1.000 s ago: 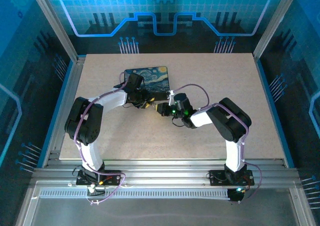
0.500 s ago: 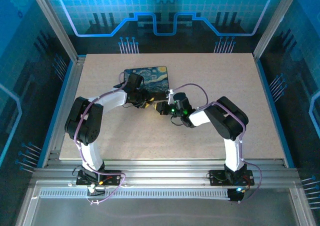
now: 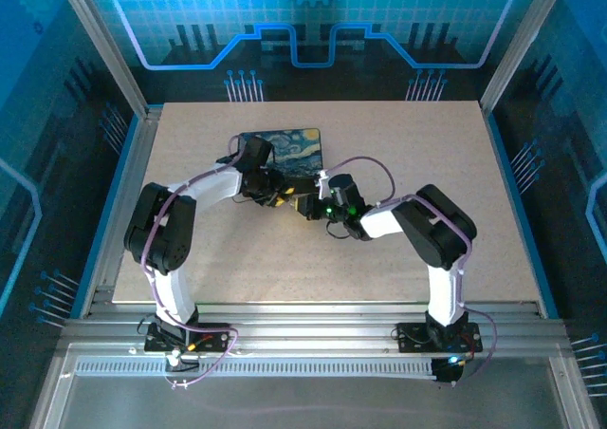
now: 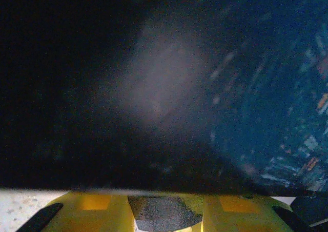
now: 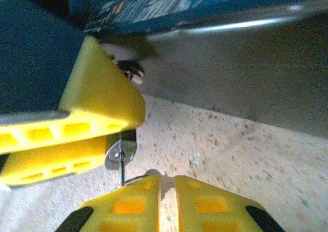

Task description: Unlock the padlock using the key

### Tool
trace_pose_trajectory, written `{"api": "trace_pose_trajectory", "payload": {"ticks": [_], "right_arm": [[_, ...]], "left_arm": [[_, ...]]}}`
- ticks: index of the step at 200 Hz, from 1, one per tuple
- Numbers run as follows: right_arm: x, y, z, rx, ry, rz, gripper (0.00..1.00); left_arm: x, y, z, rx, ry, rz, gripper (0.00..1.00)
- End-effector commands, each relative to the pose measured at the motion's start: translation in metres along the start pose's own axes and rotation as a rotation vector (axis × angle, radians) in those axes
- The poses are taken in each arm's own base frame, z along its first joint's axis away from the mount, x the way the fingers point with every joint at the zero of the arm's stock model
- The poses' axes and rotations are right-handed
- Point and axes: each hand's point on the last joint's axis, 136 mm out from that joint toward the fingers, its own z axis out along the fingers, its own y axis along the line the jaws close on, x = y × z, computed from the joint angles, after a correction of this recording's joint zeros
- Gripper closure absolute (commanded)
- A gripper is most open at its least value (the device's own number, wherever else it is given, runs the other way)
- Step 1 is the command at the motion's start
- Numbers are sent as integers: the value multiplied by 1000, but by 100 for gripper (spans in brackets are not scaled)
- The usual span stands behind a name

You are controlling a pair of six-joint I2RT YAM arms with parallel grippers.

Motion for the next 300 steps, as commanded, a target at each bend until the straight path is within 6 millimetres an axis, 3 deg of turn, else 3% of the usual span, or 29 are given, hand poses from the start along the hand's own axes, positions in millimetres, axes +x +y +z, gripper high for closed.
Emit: {"api": "trace_pose_trajectory", "payload": {"ticks": [1, 9, 14, 44, 59, 66, 89, 107, 132, 178, 239, 300], "right_arm": [[11, -19, -26, 158, 108, -223, 77], [18, -26, -34, 212, 153, -302, 75], [7, -22, -38, 234, 151, -356, 74], [-7, -19, -62, 340, 175, -668, 68], [-17, -7, -68, 358, 133, -822, 67], [-9, -6, -70, 353, 128, -887, 67], [2, 27, -66, 280, 30, -1170, 69], [10, 40, -56, 289, 47, -1299, 76], [15, 52, -43, 321, 37, -1421, 77], [6, 58, -32, 366, -19, -1472, 66], [-15, 69, -35, 350, -78, -1442, 65], [-8, 60, -21, 334, -27, -1465, 67]], "left_arm": [[37, 0, -2, -28, 211, 17, 95], [38, 2, -4, -46, 221, 27, 95], [38, 1, -5, -52, 223, 40, 96], [39, 2, -13, -104, 237, 91, 98], [38, -1, -16, -111, 246, 115, 98], [39, -2, -16, -118, 255, 123, 99], [42, -3, -16, -138, 295, 149, 100], [41, -1, -16, -156, 301, 162, 100], [42, -1, -17, -162, 308, 173, 100], [42, -3, -18, -160, 312, 185, 100], [41, -5, -16, -152, 317, 181, 100], [42, -8, -18, -139, 318, 179, 100]]}}
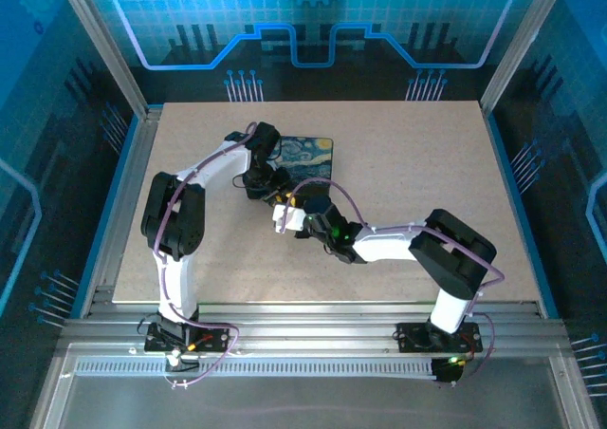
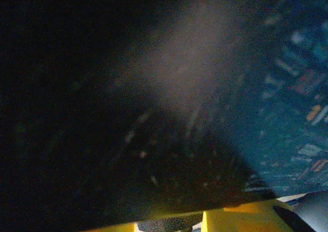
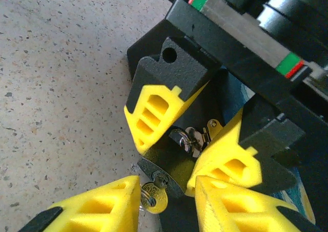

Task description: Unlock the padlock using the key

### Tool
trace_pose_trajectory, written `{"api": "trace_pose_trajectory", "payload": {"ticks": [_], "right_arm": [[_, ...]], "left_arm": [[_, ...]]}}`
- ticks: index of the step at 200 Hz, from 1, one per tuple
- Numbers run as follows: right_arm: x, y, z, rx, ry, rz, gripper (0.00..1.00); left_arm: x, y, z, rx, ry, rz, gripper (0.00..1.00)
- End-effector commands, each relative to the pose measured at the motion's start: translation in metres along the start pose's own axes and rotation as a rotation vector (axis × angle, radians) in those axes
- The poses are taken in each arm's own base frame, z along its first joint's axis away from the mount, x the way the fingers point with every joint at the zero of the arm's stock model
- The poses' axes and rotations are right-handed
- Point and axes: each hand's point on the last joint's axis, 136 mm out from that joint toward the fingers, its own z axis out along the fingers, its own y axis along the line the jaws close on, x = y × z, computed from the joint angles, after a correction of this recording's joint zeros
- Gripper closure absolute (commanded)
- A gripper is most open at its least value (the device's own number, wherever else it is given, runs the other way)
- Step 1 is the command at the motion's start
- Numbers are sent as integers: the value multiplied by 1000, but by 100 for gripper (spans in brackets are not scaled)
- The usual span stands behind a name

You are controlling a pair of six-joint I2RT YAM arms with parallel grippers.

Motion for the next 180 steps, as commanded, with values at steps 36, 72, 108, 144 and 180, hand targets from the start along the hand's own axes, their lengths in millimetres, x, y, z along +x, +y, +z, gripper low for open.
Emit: {"api": "trace_pose_trajectory", "payload": {"ticks": [36, 72, 108, 144, 180], "right_arm": [[10, -4, 9, -11, 9, 10, 69], [17, -4, 10, -27, 17, 36, 70], [16, 1, 3, -56, -6, 48, 67], [20, 3, -9, -89, -10, 64, 65], [22, 1, -7, -80, 0, 58, 65]], "left_arm": [[17, -16, -6, 65, 86, 6, 100], [18, -16, -8, 69, 86, 8, 100], [16, -14, -8, 65, 82, 4, 100], [19, -10, -11, 56, 84, 12, 100], [20, -9, -13, 57, 84, 13, 100]]}}
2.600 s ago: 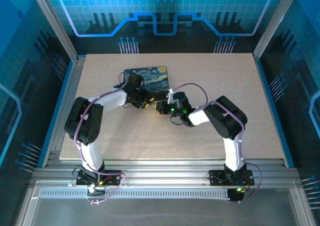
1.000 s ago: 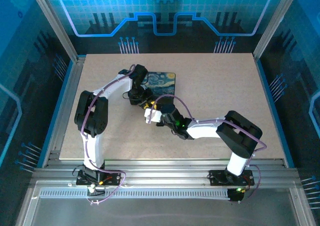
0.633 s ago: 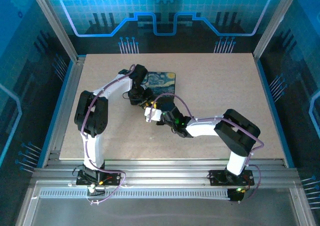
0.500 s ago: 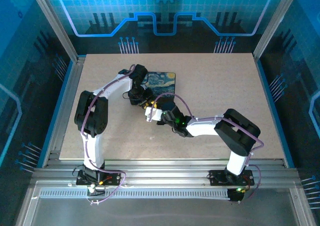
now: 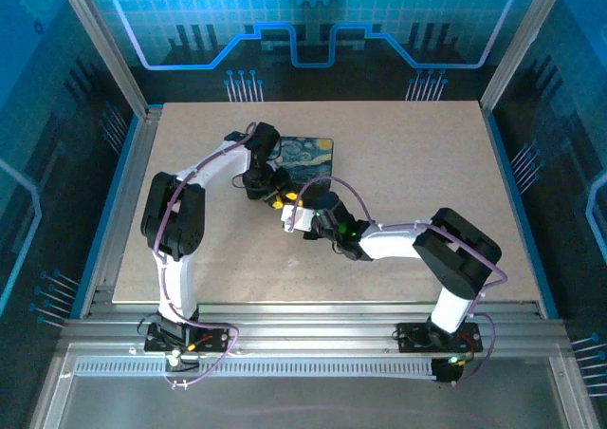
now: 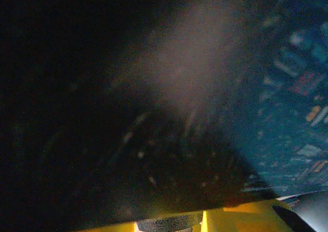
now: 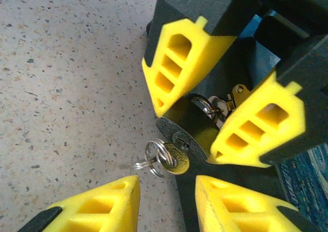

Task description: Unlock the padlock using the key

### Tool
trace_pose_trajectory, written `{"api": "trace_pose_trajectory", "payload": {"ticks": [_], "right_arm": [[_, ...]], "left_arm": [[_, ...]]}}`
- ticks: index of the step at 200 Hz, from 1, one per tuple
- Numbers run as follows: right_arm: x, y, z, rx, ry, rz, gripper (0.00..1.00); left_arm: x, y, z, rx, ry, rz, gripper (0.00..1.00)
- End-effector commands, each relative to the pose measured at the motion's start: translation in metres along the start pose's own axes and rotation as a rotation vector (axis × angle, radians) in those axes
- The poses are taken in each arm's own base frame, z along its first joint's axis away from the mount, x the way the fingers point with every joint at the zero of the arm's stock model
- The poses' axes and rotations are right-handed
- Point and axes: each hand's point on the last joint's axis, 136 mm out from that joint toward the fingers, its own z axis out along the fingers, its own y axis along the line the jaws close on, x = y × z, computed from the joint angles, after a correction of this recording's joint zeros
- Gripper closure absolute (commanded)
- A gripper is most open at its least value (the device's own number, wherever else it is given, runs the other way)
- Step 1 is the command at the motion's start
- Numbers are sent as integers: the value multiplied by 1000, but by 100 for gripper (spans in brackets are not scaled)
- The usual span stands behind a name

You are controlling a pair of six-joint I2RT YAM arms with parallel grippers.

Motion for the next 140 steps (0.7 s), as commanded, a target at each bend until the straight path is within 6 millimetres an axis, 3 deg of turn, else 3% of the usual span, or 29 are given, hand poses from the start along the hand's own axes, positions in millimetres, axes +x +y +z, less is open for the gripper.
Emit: {"api": "trace_pose_trajectory", "payload": {"ticks": [1, 52, 140], "right_arm": [[-2, -7, -3, 9, -15, 18, 65], [-13, -11, 4, 20, -33, 3, 66], [-15, -2, 14, -9, -25, -15, 71]], "left_arm": [[18, -10, -12, 56, 73, 11, 100], [20, -12, -15, 63, 70, 15, 100], [22, -10, -12, 70, 76, 9, 100]]}}
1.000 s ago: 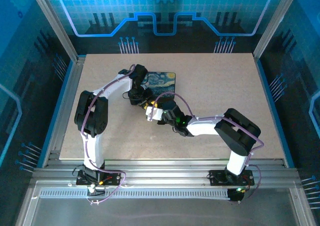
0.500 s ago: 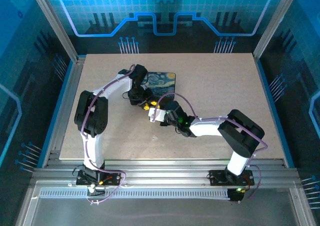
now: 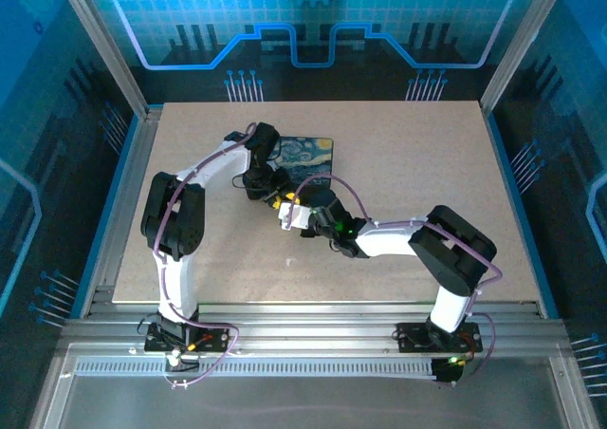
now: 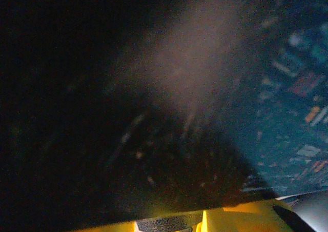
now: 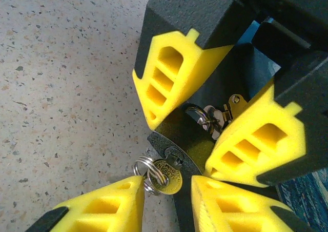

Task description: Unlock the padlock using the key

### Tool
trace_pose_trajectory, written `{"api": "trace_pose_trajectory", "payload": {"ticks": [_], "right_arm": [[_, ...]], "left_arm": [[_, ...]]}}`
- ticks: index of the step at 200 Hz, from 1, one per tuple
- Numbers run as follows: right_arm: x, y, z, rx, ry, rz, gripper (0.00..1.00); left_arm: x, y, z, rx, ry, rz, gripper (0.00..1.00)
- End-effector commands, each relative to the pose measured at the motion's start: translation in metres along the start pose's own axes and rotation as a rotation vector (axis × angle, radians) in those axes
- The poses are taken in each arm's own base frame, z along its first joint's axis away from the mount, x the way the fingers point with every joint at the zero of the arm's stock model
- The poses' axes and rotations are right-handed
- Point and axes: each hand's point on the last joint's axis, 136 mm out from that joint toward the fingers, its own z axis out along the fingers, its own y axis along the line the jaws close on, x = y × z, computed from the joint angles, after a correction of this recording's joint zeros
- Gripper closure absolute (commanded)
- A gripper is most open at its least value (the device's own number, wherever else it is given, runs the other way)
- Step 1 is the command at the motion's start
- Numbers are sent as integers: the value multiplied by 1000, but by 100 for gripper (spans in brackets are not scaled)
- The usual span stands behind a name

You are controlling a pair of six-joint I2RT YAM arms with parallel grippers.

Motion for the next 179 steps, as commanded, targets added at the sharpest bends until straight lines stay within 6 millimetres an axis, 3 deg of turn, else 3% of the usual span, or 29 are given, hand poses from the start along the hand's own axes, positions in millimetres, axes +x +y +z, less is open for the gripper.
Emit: {"api": "trace_pose_trajectory", "payload": {"ticks": [1, 63, 122, 142, 167, 179], "right_arm": [[-10, -1, 6, -9, -25, -12, 71], [-10, -1, 14, -20, -7, -16, 77], [1, -4, 22, 13, 43, 74, 90], [-1, -16, 18, 76, 33, 235, 95], [-11, -38, 5, 163, -42, 635, 99], [-3, -31, 2, 175, -49, 816, 100]], "left_arm": [[21, -11, -13, 68, 72, 10, 100], [21, -12, -13, 75, 74, 7, 100], [23, -15, -14, 101, 77, -8, 100], [23, -15, -14, 108, 67, -25, 100], [21, -13, -11, 119, 42, -59, 100], [19, -11, -9, 123, 32, -75, 100]]}}
